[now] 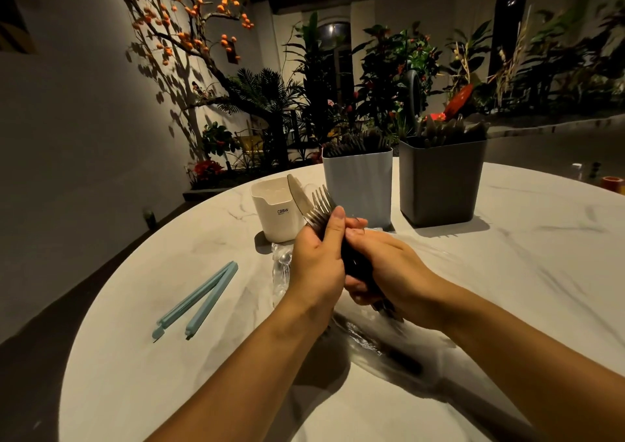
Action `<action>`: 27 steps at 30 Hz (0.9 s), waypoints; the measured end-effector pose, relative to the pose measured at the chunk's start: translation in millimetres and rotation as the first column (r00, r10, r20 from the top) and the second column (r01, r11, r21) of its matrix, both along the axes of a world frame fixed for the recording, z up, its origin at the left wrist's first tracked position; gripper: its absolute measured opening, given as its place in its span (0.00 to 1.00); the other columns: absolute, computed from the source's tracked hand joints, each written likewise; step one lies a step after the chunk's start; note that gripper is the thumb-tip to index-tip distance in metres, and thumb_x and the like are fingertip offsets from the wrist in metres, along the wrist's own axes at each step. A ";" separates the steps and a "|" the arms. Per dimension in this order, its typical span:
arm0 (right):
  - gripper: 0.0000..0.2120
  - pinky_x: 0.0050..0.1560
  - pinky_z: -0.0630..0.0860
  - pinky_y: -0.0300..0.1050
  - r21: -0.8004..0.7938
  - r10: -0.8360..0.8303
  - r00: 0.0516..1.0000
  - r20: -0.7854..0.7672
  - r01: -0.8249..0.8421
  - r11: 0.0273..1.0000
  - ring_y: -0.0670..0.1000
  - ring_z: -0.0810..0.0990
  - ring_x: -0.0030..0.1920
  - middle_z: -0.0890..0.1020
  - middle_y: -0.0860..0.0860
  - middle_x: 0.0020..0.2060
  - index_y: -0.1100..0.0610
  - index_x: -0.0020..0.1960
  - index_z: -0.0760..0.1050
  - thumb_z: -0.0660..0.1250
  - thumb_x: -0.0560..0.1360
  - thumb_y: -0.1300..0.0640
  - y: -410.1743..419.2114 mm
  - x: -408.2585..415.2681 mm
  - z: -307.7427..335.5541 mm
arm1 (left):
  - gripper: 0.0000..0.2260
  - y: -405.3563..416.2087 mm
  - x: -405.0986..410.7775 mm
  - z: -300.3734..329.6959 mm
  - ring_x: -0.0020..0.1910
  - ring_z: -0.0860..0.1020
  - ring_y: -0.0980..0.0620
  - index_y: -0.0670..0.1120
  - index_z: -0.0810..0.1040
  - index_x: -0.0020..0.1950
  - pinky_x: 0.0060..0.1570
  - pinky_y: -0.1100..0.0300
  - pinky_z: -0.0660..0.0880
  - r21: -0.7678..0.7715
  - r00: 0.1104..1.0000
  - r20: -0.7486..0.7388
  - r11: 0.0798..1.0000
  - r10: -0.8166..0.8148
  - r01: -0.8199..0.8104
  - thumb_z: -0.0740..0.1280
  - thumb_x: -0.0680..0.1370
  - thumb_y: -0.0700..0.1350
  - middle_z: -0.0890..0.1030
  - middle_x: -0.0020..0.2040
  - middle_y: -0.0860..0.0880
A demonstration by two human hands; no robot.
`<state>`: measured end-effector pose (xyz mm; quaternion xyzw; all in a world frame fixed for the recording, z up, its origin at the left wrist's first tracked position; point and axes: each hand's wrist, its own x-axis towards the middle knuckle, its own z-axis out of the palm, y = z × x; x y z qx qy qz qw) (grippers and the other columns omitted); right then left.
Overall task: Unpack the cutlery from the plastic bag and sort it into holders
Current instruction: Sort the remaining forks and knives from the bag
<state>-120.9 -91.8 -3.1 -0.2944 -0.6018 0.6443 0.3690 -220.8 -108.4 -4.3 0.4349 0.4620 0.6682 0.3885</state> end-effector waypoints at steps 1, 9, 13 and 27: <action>0.15 0.27 0.65 0.37 0.003 0.021 1.000 -0.013 -0.021 1.000 0.46 0.67 0.27 0.71 0.51 0.28 0.56 0.50 0.72 0.52 0.85 0.50 0.4 -0.3 -0.4 | 0.17 0.5 0.1 -0.3 0.44 0.85 0.55 0.39 0.81 0.52 0.35 0.68 0.78 -0.021 1.000 -0.007 0.999 0.026 -0.026 0.61 0.83 0.51 0.87 0.46 0.49; 0.22 0.24 0.67 0.40 -0.038 0.015 0.994 0.110 -0.010 0.999 0.49 0.69 0.25 0.75 0.57 0.33 0.61 0.58 0.74 0.51 0.84 0.45 0.5 0.5 -3.9 | 0.18 5.5 1.8 -2.5 0.45 0.85 0.53 0.47 0.83 0.42 0.50 0.57 0.81 -0.152 0.984 -0.002 0.973 0.176 -0.174 0.60 0.84 0.54 0.87 0.41 0.52; 0.24 0.23 0.65 0.38 -0.066 -0.013 0.986 0.167 0.025 0.998 0.48 0.68 0.23 0.75 0.56 0.31 0.60 0.54 0.75 0.51 0.83 0.41 1.7 0.9 -3.8 | 0.18 5.7 5.3 -3.5 0.43 0.86 0.52 0.49 0.81 0.41 0.47 0.57 0.81 -0.165 0.976 0.032 0.964 0.215 -0.207 0.59 0.84 0.53 0.87 0.39 0.51; 0.26 0.27 0.65 0.37 -0.028 -0.098 0.929 0.358 0.116 0.993 0.46 0.69 0.28 0.77 0.53 0.35 0.58 0.49 0.80 0.50 0.83 0.41 15.4 15.5 -0.8 | 0.15 9.7 -34.7 28.0 0.26 0.76 0.55 0.42 0.72 0.43 0.32 0.62 0.77 0.033 0.857 0.464 0.963 0.223 -0.268 0.58 0.86 0.48 0.76 0.29 0.49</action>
